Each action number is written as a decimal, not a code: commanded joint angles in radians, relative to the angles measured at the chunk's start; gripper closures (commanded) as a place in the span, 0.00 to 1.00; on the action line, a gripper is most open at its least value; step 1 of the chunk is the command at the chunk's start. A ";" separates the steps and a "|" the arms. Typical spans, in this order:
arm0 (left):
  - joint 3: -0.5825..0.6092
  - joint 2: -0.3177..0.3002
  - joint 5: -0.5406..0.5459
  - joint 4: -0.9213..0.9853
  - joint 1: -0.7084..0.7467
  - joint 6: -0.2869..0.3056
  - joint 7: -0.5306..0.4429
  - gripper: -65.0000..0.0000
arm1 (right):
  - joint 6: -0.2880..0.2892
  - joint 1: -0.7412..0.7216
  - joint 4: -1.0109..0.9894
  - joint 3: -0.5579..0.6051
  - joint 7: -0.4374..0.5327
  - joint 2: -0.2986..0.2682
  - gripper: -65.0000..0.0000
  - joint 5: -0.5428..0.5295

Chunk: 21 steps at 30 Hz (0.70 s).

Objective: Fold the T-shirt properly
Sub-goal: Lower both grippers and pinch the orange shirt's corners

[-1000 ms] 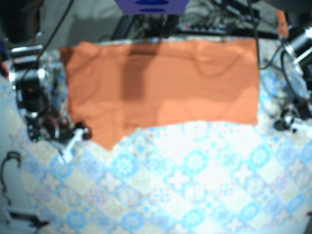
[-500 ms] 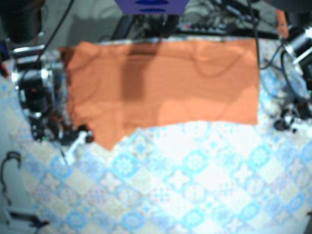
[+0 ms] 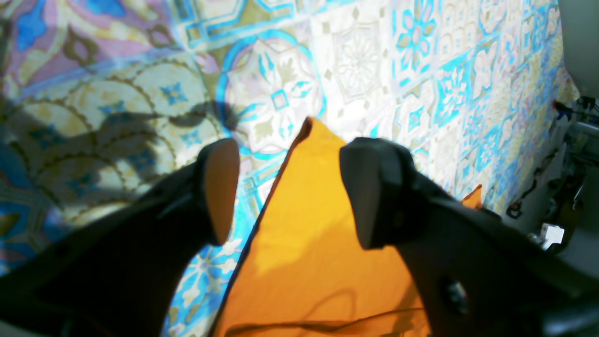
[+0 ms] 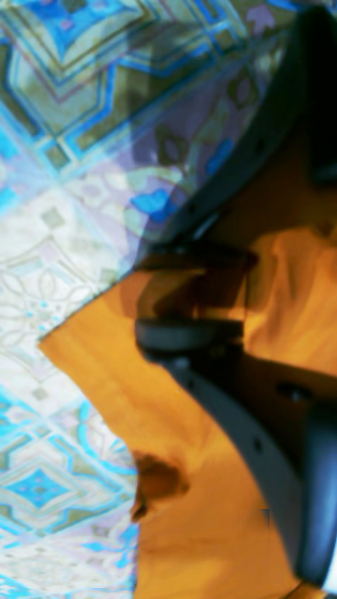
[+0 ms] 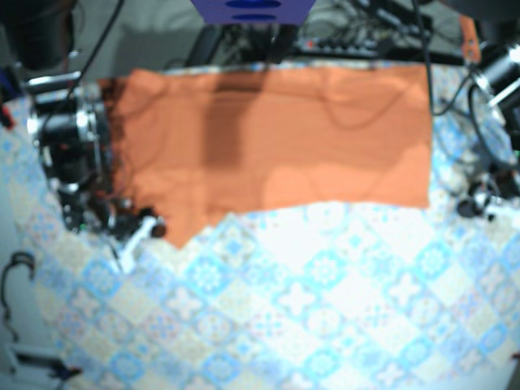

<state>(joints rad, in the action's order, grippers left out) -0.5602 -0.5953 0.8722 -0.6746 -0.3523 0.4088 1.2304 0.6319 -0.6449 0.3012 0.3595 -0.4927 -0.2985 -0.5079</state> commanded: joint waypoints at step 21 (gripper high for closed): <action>-0.001 0.050 0.020 -0.124 -0.023 0.009 0.079 0.43 | 0.006 -0.017 0.016 0.031 -0.013 -0.006 0.99 0.035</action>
<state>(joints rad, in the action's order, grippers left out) -0.5587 -0.5266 0.8707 -0.7845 -0.3500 0.4160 1.3136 0.6315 -0.6449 0.3088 0.3874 -0.4896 -0.2989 -0.4854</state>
